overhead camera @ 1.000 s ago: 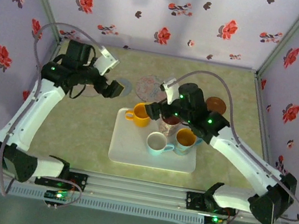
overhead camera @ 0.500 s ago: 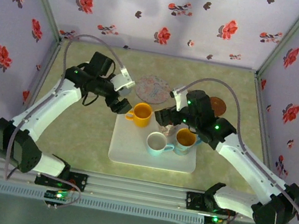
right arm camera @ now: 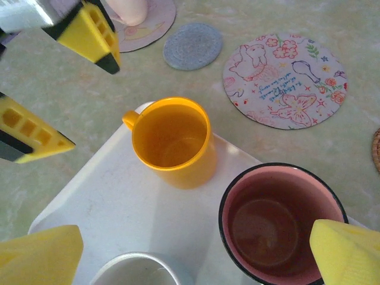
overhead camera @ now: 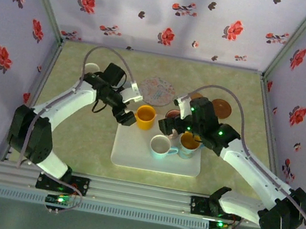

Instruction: Place the cup by the coaster

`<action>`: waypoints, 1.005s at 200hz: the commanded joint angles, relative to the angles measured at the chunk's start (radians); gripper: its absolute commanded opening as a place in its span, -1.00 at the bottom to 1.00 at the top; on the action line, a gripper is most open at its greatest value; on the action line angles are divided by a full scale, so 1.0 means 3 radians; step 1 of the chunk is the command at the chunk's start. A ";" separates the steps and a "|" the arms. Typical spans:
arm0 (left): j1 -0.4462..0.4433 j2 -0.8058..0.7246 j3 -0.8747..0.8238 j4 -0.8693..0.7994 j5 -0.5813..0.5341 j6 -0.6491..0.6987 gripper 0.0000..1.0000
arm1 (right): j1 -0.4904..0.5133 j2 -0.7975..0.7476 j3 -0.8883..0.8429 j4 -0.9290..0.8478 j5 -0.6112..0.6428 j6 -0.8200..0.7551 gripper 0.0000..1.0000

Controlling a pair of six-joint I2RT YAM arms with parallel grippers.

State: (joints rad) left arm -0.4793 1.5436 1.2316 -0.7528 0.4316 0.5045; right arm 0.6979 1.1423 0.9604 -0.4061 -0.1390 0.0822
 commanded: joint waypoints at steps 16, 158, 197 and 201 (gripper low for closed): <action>-0.0054 0.0128 -0.0102 0.0235 0.0067 0.0035 0.99 | -0.0025 -0.0055 -0.0006 0.0080 -0.0070 0.0063 0.99; -0.0065 0.0663 0.0101 0.0277 -0.0100 0.0016 0.97 | -0.0032 0.0144 0.0091 0.0119 0.0095 0.0057 0.99; -0.0088 0.0711 0.0123 0.0180 -0.0017 0.0008 0.91 | -0.0034 0.0231 0.0137 0.0077 0.0241 0.0178 0.99; -0.0090 0.0715 0.0121 0.0166 -0.0017 0.0007 0.90 | -0.0035 0.0235 0.0139 0.0078 0.0259 0.0190 0.99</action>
State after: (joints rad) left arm -0.4942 1.7393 1.2373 -0.6682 0.3973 0.5041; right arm 0.6933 1.1973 0.9611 -0.3943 -0.1181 0.0982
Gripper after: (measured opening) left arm 0.962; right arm 0.993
